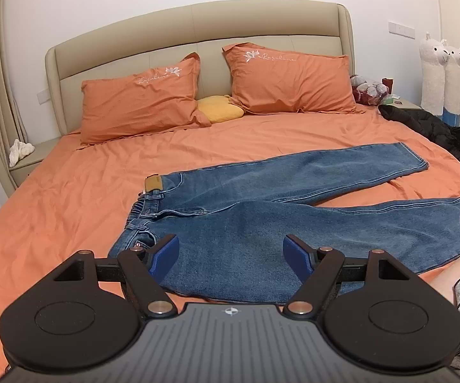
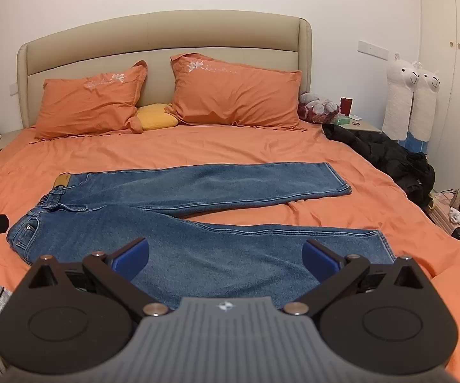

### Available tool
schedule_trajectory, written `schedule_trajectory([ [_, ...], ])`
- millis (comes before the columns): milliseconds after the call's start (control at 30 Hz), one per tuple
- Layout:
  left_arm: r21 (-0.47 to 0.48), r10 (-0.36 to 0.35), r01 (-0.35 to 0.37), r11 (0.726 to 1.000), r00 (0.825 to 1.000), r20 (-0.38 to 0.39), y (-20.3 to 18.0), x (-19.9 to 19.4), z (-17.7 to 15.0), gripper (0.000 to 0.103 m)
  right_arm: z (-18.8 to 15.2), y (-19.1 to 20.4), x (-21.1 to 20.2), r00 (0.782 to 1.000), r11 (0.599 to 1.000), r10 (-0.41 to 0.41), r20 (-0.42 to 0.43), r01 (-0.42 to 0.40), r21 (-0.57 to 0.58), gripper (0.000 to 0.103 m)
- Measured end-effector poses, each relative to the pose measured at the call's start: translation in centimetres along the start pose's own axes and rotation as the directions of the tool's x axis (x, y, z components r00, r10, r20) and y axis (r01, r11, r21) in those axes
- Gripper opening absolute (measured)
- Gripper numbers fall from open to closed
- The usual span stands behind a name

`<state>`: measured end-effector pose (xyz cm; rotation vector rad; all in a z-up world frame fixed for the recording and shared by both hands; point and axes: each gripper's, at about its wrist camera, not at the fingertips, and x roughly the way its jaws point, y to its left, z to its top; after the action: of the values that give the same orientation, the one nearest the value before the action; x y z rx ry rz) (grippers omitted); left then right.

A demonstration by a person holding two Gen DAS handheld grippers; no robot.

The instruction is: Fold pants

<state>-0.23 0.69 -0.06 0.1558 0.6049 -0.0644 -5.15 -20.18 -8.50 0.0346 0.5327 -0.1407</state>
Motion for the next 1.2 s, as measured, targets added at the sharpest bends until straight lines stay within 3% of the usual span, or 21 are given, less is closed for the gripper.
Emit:
schedule_trajectory([
  [1200,-0.024,-0.011,0.011,1.0,1.0,-0.008,-0.11,0.22,-0.49,0.085,-0.37,-0.33,-0.15,1.0,0.999,-0.017,-0.015,0.017,0.037,0.098],
])
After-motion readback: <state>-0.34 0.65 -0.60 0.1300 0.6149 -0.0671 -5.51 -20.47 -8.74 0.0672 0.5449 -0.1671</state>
